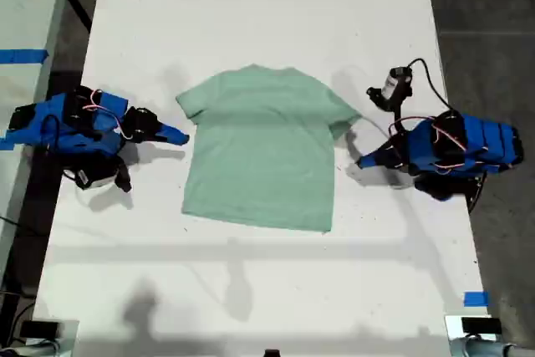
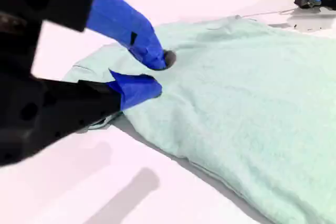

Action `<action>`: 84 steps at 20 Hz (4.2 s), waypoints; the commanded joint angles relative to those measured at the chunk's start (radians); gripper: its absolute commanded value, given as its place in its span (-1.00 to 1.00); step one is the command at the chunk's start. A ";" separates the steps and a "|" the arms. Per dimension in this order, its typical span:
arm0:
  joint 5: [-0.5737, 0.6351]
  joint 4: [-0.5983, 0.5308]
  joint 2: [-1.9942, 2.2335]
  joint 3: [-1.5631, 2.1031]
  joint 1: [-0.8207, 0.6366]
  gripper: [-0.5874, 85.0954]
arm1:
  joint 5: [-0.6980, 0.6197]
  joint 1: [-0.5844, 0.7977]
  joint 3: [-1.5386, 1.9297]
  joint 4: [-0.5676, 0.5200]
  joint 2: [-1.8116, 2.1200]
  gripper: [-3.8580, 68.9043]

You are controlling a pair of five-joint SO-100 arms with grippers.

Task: Fold tshirt

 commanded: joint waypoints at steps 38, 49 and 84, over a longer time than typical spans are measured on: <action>0.689 0.445 -1.362 -1.345 -0.646 -0.98 | 0.074 0.515 -1.218 0.341 -1.134 -0.90; 0.707 0.433 -1.405 -1.344 -0.655 -0.87 | -0.132 0.641 -1.126 0.169 -1.247 0.00; 0.667 0.322 -1.413 -1.210 -0.630 -0.86 | -0.164 0.604 -1.825 0.253 -1.950 -0.94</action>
